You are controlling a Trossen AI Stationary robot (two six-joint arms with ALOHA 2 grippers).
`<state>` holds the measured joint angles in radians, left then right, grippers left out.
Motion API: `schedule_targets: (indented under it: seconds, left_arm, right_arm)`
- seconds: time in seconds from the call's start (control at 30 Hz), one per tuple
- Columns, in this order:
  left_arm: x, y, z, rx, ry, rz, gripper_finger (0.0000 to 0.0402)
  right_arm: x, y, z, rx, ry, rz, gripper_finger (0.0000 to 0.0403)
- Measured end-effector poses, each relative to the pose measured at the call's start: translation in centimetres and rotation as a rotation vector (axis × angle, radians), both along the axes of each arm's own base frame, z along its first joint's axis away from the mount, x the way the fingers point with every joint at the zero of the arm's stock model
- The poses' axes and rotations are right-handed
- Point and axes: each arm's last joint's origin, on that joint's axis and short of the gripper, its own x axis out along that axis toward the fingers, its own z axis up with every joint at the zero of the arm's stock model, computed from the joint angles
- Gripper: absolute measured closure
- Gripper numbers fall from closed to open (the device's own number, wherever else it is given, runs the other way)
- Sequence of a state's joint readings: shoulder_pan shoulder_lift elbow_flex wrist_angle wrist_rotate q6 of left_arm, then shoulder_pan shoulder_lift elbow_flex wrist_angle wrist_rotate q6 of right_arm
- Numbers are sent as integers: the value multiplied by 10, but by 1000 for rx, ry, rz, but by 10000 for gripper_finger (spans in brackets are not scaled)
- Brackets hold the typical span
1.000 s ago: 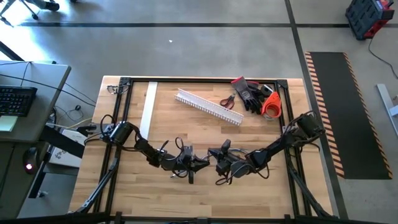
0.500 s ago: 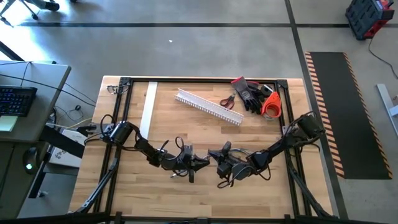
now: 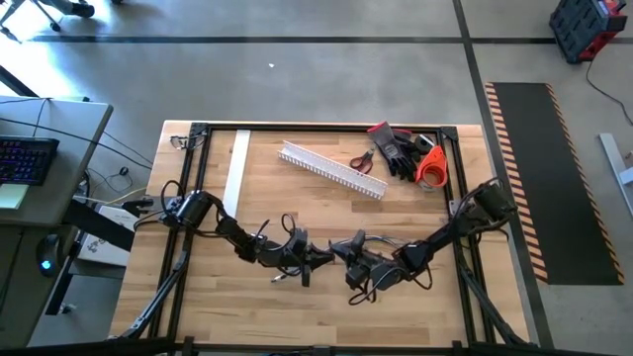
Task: Ziptie cables
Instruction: Wrap the black zip tie on the cable wires
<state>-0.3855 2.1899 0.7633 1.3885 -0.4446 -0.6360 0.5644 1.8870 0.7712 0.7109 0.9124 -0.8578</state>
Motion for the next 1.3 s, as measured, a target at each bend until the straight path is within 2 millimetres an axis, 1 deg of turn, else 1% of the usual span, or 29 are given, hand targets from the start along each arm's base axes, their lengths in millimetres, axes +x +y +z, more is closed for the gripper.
schedule_targets:
  seconds: [0.07,0.27,0.4,0.53,0.7,0.97,1.13,1.2,1.3]
  left_arm:
    - [-2,3,-1,-12,-3,5,402]
    - [-19,14,0,-47,-78,22,401]
    - [-19,14,-1,-33,-71,-16,401]
    - [-20,10,-3,33,-47,-45,402]
    - [-20,8,-4,80,-38,-110,398]
    - [-22,3,-9,254,4,-199,360]
    - [-23,2,-18,285,91,-271,339]
    - [-23,2,-18,302,87,-276,336]
    - [-25,-1,-14,383,81,-296,335]
  right_arm:
    - [-1,3,0,-4,0,14,403]
    - [-3,6,1,-6,-3,28,403]
    - [-2,4,1,1,-5,22,403]
    - [1,1,1,10,2,33,403]
    - [5,-3,0,90,-2,70,403]
    - [7,-6,0,118,5,98,403]
    - [7,-5,0,142,-1,123,403]
    - [7,-4,0,148,3,138,403]
    - [8,-4,0,169,18,191,403]
